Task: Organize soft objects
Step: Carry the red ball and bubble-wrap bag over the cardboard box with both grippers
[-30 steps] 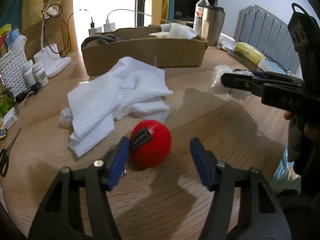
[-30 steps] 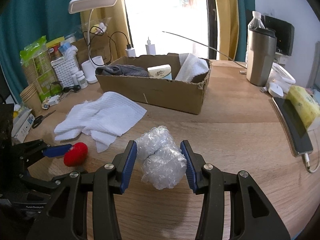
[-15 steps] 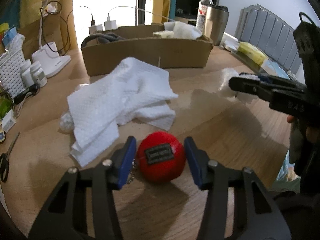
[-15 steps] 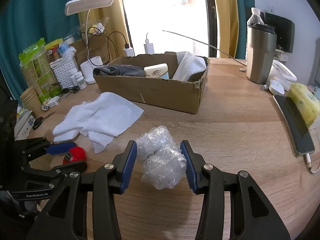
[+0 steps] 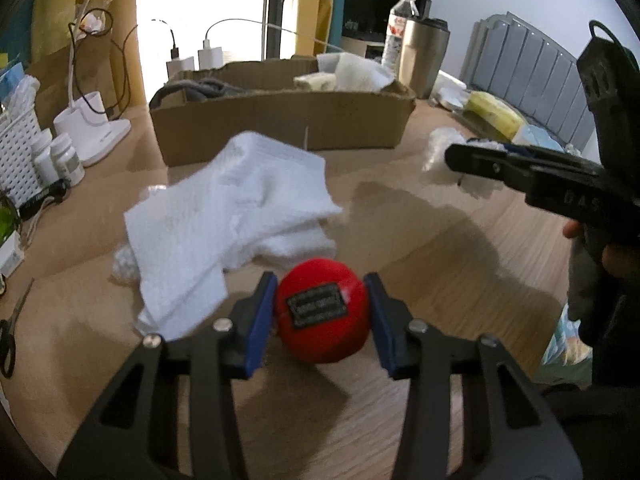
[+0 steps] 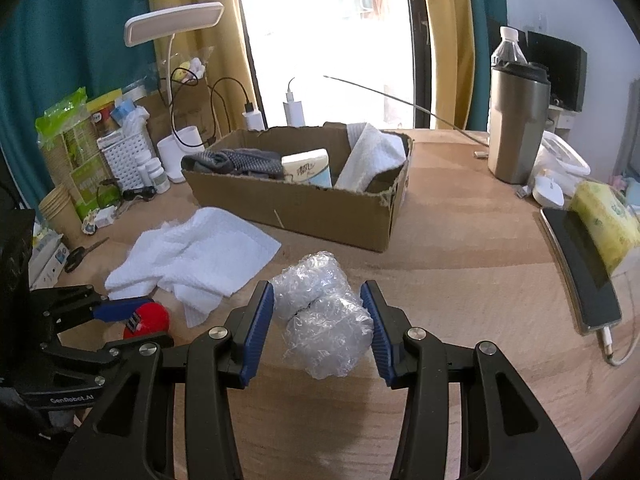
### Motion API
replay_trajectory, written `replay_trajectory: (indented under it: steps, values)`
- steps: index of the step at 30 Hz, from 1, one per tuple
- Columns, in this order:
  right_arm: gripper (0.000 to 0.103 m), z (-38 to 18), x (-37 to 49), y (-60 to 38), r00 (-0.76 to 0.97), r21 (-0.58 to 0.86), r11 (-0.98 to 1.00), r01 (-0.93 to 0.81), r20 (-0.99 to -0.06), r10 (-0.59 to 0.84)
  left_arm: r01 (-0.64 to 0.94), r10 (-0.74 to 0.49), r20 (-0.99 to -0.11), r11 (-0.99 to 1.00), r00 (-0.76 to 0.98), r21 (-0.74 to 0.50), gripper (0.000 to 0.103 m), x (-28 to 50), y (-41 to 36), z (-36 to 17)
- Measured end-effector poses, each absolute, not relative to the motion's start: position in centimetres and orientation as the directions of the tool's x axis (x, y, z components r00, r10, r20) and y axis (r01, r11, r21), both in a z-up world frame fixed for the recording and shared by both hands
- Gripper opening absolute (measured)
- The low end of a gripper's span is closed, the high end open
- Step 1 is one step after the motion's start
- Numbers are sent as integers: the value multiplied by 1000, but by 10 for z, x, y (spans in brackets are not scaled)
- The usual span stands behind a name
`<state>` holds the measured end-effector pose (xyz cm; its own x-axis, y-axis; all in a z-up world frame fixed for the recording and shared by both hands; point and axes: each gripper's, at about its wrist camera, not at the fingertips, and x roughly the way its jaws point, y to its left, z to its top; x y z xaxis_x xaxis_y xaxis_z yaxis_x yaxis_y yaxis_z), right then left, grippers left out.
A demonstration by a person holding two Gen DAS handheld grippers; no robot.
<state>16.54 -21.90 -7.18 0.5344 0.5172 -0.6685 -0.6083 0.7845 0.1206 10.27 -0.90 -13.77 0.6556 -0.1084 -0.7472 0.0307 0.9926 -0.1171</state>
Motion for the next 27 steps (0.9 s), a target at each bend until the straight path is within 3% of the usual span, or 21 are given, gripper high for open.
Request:
replay_trajectory:
  steps: [27]
  values:
    - [48,-38,210,-204,575,87,794,-601,-643,506,98,-164,-622,985,766,-139,45,153,11,-76]
